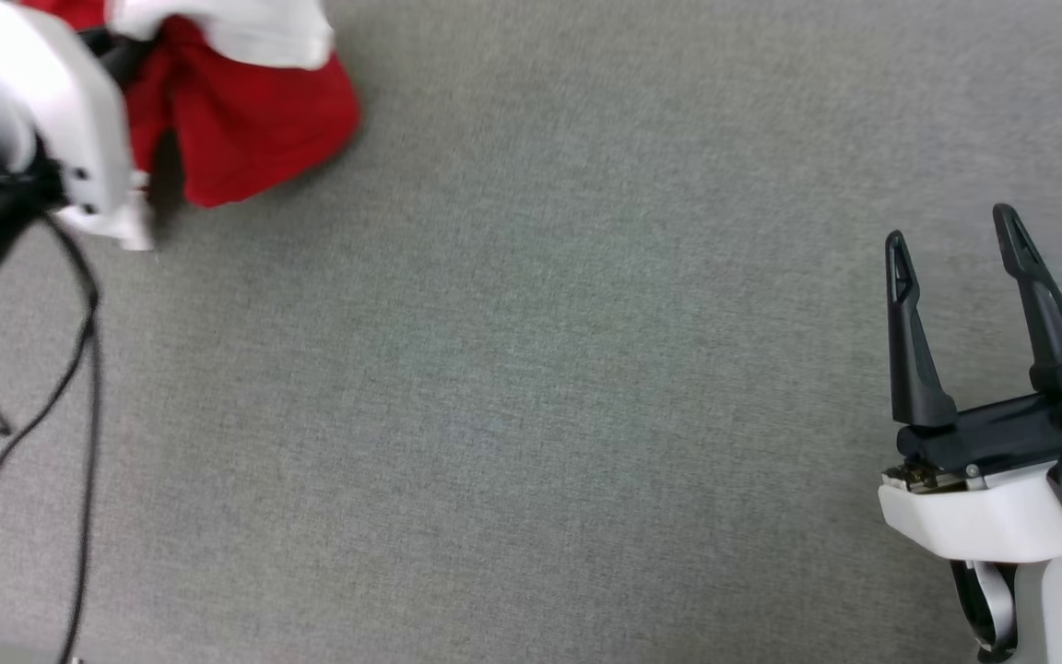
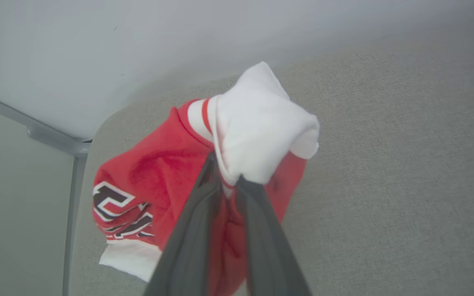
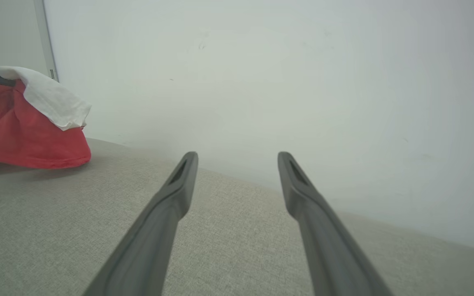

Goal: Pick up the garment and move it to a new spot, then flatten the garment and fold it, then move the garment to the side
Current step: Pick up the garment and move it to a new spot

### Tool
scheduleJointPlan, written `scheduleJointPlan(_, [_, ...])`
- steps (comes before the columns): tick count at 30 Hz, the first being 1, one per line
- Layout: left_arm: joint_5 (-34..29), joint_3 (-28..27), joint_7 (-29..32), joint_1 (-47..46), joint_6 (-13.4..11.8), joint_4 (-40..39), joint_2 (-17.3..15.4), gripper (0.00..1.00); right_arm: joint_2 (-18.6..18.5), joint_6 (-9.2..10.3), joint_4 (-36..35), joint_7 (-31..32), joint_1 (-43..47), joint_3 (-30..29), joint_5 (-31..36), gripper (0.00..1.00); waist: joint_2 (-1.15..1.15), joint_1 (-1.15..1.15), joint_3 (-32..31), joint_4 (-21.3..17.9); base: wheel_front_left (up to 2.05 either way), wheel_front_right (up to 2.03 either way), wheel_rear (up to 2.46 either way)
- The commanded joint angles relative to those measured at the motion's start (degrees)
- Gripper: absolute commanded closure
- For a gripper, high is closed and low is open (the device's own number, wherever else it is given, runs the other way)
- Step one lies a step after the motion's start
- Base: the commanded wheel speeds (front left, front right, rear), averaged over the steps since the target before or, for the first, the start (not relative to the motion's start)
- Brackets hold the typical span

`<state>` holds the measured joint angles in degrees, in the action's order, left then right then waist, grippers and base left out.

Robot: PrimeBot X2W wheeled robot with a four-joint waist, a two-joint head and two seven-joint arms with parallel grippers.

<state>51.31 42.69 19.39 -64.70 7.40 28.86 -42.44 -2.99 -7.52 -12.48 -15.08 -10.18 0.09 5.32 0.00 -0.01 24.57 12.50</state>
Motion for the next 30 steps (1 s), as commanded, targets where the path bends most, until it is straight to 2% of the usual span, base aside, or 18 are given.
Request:
scheduleJointPlan(1, [-0.79,1.1,-0.71,-1.33,0.0,-1.14,0.86,1.0,0.18,0.06,0.32,-0.14,0.98,-0.11,-0.74,0.0,0.0,0.01,-1.82,-1.01,0.0,0.0,0.0])
scheduleJointPlan(9, [-3.47,9.57,-2.55,-2.62,0.0,-6.29,7.43,1.0,0.19,0.06,0.72,-0.14,1.63,-0.85,-3.18,0.0,0.0,0.01,-4.86,-5.05,0.0,0.0,0.0])
scheduleJointPlan(15, [-4.64,15.84,-4.43,-2.16,0.01,-8.3,12.94,1.0,0.19,0.06,0.7,-0.13,1.55,-1.24,-4.95,0.0,0.0,0.01,-5.5,-9.59,0.0,0.0,0.0])
scheduleJointPlan(24, [-6.13,24.95,-8.21,-3.01,0.01,-7.16,22.48,1.0,0.2,0.06,0.51,-0.14,1.27,-2.26,-7.07,0.0,0.0,0.01,-4.67,-15.94,0.0,0.0,0.0])
scheduleJointPlan(30, [-7.03,29.66,-9.24,-0.08,0.01,-5.71,28.25,1.0,0.2,0.05,0.53,-0.14,1.15,-3.14,-8.11,0.0,0.0,0.01,-4.27,-18.43,0.0,0.0,0.0])
